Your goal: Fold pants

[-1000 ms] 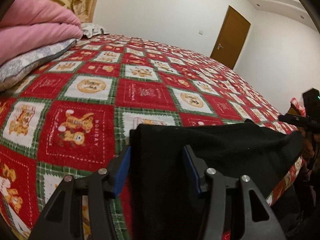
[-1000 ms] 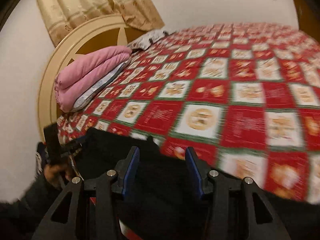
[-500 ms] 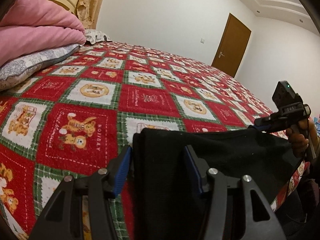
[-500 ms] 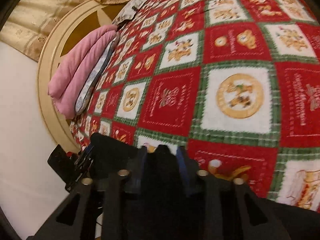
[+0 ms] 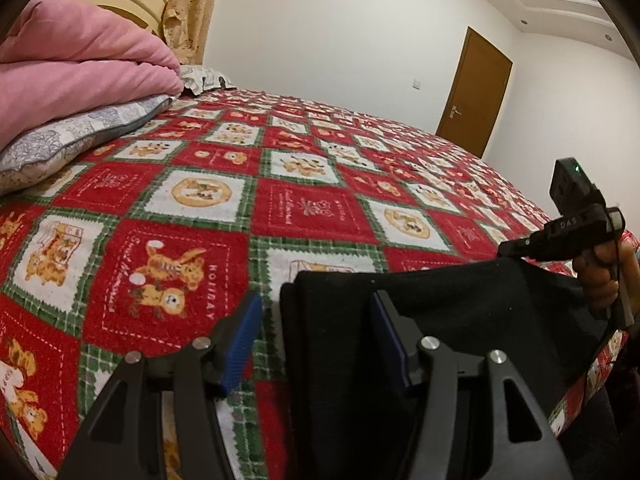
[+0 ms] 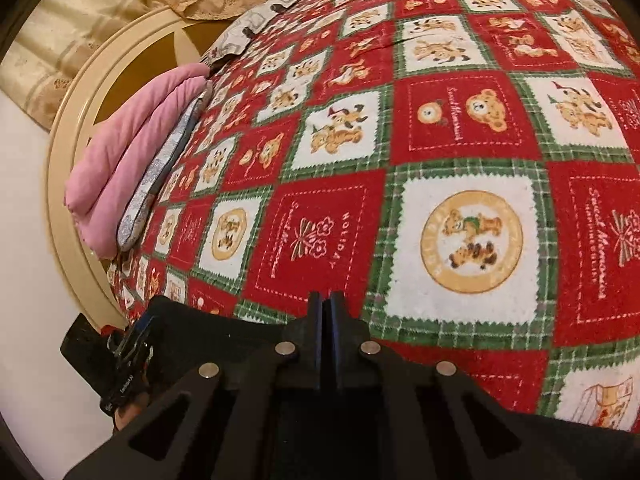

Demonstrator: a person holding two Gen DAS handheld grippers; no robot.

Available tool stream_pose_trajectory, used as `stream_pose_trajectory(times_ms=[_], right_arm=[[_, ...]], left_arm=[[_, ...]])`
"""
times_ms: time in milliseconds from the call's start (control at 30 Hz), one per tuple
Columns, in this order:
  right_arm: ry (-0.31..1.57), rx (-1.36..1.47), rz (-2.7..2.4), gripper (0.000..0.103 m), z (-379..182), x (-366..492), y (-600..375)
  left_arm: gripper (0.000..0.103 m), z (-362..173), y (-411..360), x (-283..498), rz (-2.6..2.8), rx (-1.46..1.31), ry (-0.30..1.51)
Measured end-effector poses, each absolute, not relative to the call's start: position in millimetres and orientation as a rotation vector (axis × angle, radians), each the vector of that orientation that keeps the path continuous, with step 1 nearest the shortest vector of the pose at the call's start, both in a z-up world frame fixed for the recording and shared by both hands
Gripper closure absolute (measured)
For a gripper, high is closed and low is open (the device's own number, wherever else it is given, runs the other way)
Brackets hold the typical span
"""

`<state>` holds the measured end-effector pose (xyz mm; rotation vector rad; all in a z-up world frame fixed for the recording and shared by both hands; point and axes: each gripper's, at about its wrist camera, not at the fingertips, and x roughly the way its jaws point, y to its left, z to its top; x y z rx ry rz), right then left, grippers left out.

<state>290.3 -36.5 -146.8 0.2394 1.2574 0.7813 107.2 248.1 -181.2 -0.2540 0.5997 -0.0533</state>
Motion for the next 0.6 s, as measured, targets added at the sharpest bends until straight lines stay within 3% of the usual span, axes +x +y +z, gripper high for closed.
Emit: stream_pose_trajectory(times_ms=[67,133,167,200,267,367,600], right_arm=[[1.267,0.241,0.791,0.097,-146,287,-40],[1.246,0.222,0.771,0.075,-138,281,-50],[1.214,0.212,0.756,0.050,-131,276,-59],[1.173,0.207,0.747,0.043,-121,267,-71],[1.113,0.198,0.742,0.043,-105,247,-99],[1.053,0.133,0.699,0.043,-93,218,-134],[1.024,-0.126,0.583,0.043,-114,136,-185]], left_arm=[[0.043,-179,247,105,-0.045,-0.240,0.605],[0.044,-174,246,101,-0.033,-0.236,0.604],[0.044,-170,244,97,-0.029,-0.227,0.598],[0.044,-167,242,93,-0.029,-0.216,0.590],[0.044,-160,236,85,-0.031,-0.197,0.579],[0.034,-154,224,74,-0.055,-0.181,0.566],[0.034,-168,192,72,-0.103,-0.138,0.617]])
